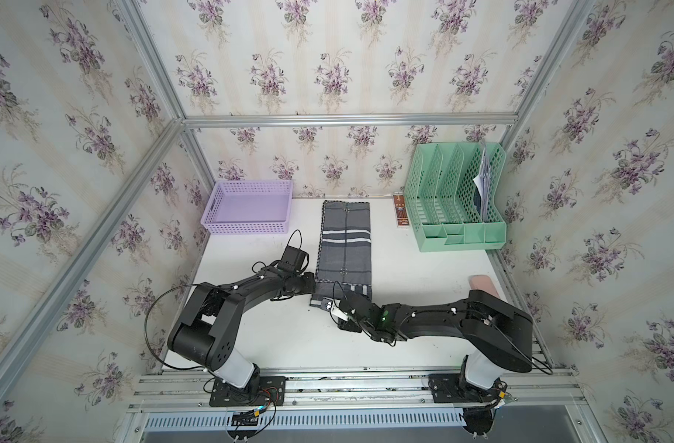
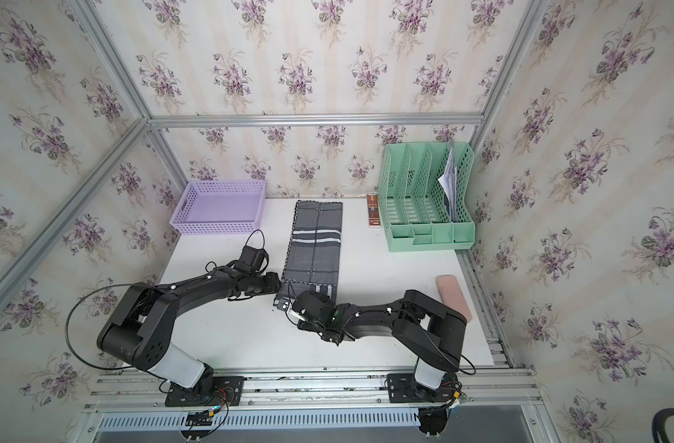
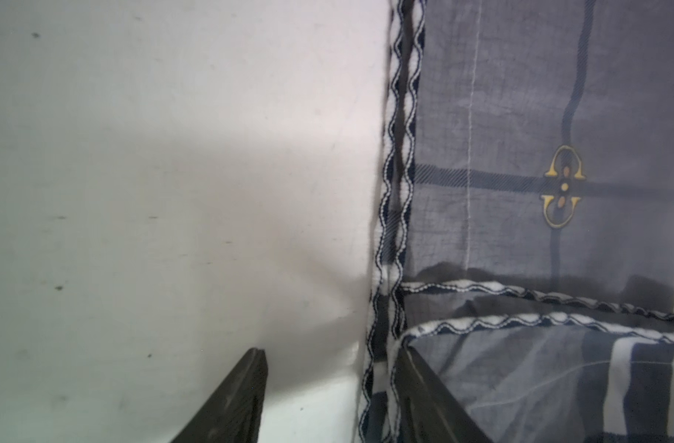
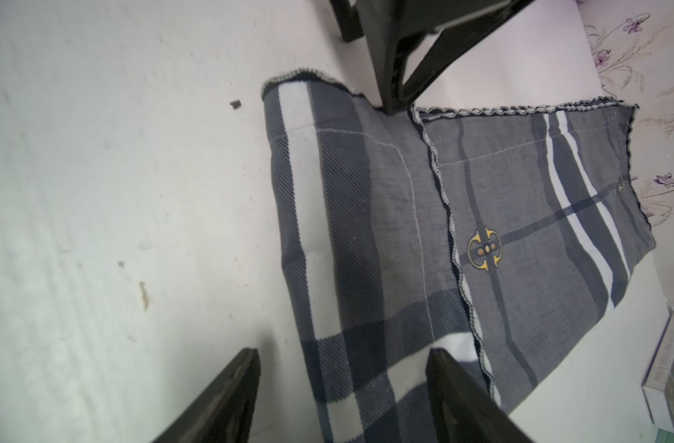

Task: Roll up the pillowcase
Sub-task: Roll the pillowcase at the center of the board.

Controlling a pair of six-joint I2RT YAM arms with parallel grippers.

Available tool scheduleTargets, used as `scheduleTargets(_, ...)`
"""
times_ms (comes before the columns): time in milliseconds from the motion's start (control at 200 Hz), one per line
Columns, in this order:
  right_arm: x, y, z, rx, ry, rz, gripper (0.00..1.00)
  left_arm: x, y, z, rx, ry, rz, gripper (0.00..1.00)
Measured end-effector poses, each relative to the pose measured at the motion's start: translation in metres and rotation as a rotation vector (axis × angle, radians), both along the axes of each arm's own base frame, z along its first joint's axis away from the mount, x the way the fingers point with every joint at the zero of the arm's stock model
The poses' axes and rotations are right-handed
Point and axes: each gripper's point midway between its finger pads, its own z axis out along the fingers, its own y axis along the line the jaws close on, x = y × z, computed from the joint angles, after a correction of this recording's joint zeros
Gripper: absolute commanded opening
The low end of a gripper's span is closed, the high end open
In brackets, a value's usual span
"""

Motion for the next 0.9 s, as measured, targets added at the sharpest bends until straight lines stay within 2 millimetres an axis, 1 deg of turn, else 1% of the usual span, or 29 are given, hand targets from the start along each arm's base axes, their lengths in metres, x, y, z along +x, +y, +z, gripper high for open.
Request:
scheduleTargets(45, 0.004, 0.001, -0.003, -0.012, -0.016, -0.006, 0.69, 0.0, 0.001, 0.0, 0.005, 0.001, 0.003, 0.6)
scheduleTargets(70, 0.006, 0.003, -0.003, -0.018, -0.028, -0.002, 0.65, 0.0, 0.002, 0.0, 0.01, 0.001, 0.007, 0.6)
scheduleTargets(95, 0.008, 0.006, -0.004, -0.017, -0.033, -0.002, 0.57, -0.001, 0.003, 0.0, 0.015, 0.003, 0.011, 0.6)
scheduleTargets(120, 0.009, 0.008, -0.004, -0.019, -0.037, 0.0, 0.45, -0.001, 0.004, 0.0, 0.019, 0.006, 0.015, 0.6)
scheduleTargets(160, 0.01, 0.009, -0.006, -0.034, -0.043, 0.012, 0.28, -0.004, 0.008, 0.0, 0.032, 0.015, 0.024, 0.61)
scheduleTargets(255, 0.011, 0.005, -0.013, -0.068, -0.009, 0.013, 0.0, -0.015, 0.019, 0.003, 0.066, 0.044, 0.059, 0.64)
scheduleTargets(315, 0.009, 0.004, -0.015, -0.079, 0.03, 0.021, 0.0, -0.017, 0.025, 0.012, 0.068, 0.033, 0.082, 0.66)
scheduleTargets(410, 0.005, 0.005, -0.009, -0.07, 0.116, 0.052, 0.0, -0.017, 0.031, 0.03, 0.059, -0.009, 0.113, 0.67)
scheduleTargets(484, -0.001, 0.009, -0.001, -0.038, 0.239, 0.089, 0.0, -0.017, 0.035, 0.045, 0.052, -0.043, 0.129, 0.68)
scheduleTargets(539, -0.002, 0.012, 0.007, 0.0, 0.336, 0.1, 0.0, -0.016, 0.035, 0.053, 0.042, -0.069, 0.131, 0.68)
scheduleTargets(659, -0.009, 0.011, 0.014, 0.047, 0.568, 0.133, 0.0, -0.019, 0.036, 0.059, 0.036, -0.091, 0.124, 0.69)
scheduleTargets(814, -0.018, -0.001, 0.015, 0.081, 0.879, 0.143, 0.0, -0.028, 0.034, 0.059, 0.01, -0.114, 0.089, 0.69)
scheduleTargets(899, -0.014, -0.003, 0.021, 0.113, 1.007, 0.153, 0.0, -0.032, 0.029, 0.063, -0.023, -0.146, 0.062, 0.7)
